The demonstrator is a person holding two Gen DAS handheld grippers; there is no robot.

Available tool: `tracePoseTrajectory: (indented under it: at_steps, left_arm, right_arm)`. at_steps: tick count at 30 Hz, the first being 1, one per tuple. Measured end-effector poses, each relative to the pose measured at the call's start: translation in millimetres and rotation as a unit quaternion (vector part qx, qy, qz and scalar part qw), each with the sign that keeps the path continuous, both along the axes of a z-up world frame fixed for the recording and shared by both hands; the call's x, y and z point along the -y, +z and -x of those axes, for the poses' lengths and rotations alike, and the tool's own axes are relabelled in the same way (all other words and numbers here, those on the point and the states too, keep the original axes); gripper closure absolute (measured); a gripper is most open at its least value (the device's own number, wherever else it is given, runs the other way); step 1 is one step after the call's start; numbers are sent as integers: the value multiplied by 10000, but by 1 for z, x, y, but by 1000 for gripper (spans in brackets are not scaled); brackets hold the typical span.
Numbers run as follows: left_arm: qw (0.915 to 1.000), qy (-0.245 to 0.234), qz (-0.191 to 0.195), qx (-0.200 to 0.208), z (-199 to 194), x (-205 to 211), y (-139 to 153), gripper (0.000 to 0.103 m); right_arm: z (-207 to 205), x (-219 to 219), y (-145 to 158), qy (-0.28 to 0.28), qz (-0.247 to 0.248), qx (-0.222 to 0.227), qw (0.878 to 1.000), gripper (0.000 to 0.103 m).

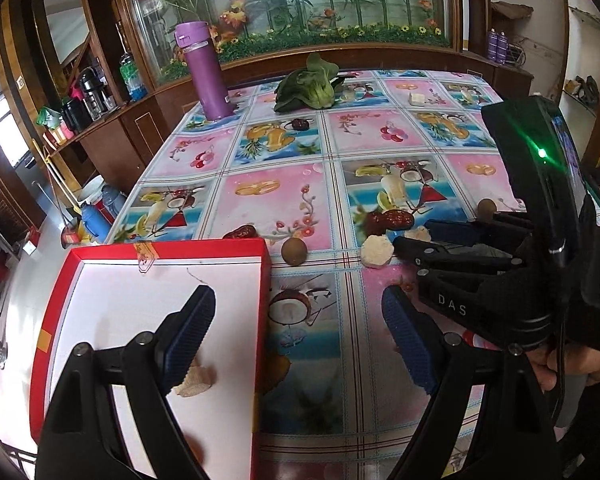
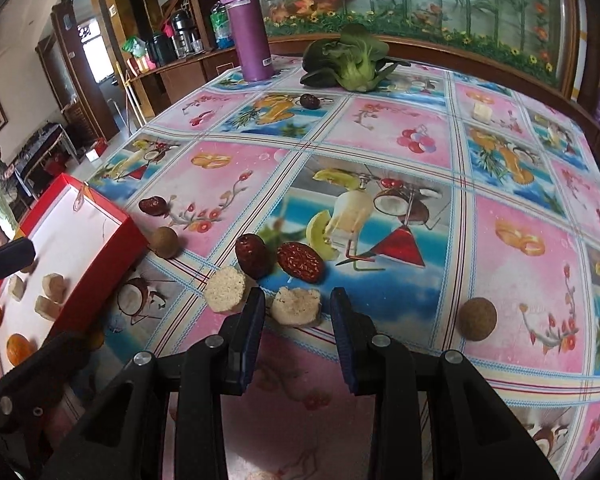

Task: Organize fruits
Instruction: 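Return to the table and grasp a beige round piece with the left tool while the right grasps a cube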

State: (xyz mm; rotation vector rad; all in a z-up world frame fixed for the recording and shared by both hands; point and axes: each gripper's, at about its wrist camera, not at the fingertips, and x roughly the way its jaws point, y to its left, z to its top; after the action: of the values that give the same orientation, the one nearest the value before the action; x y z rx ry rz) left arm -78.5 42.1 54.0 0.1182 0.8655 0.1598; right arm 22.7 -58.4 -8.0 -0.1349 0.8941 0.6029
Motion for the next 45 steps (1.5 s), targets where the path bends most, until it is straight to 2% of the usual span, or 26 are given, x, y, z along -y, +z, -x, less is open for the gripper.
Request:
tracePoseTrajectory:
  at_steps: [2,3,7,10,14,17,25,29,31,33,37,42,45]
  left_arm:
    - [10000,-5,-21,-41,-5,3,-2,17]
    - [10000,2,-34,-53,-6,4,-2,17]
    - [9999,-21,-52,-132,-16,12,-3,17]
    - [9997,-105,-90,-225,-25,19,-7,17]
    - [9989,-169,-141,-413,-43,29,-17,17]
    - [9981,-154,-110,-580,-58,33,-28,17]
    - [9965,8,43,-839,-81,32,-48,17]
    - [9964,29,148,-829,-83,30,-51,19]
    - [9964,-3,254,-811,-83,30,-50,29]
    - [9965,-33,252,-794,-84,30,-50,32]
    - [9957,-142,440,-800,-84,32,-50,53]
    - [9950,-266,555,-783,-83,37,-49,73]
    - [9951,-267,570,-768,-83,36,-49,73]
  right_arm:
    - [0,0,0,61,53,66,9999,73]
    - [0,1,0,71,90,92,9999,78]
    - [-7,12,1,5,7,-39,10000,78]
    - [-16,29,5,-121,-330,-297,9989,78]
    - [-27,60,22,-379,-972,-357,9939,78]
    - [-32,74,26,-581,-1196,-385,9904,78]
    - [-32,78,31,-603,-1395,-449,9874,78]
    - [-32,77,32,-616,-1405,-458,9871,78]
    - [-32,78,32,-625,-1407,-455,9870,78]
    - [-33,78,32,-637,-1420,-466,9867,78]
    - [-34,79,32,-680,-1417,-463,9865,78]
    - [-34,80,31,-717,-1400,-446,9865,78]
    - [-33,80,31,-732,-1386,-437,9867,78]
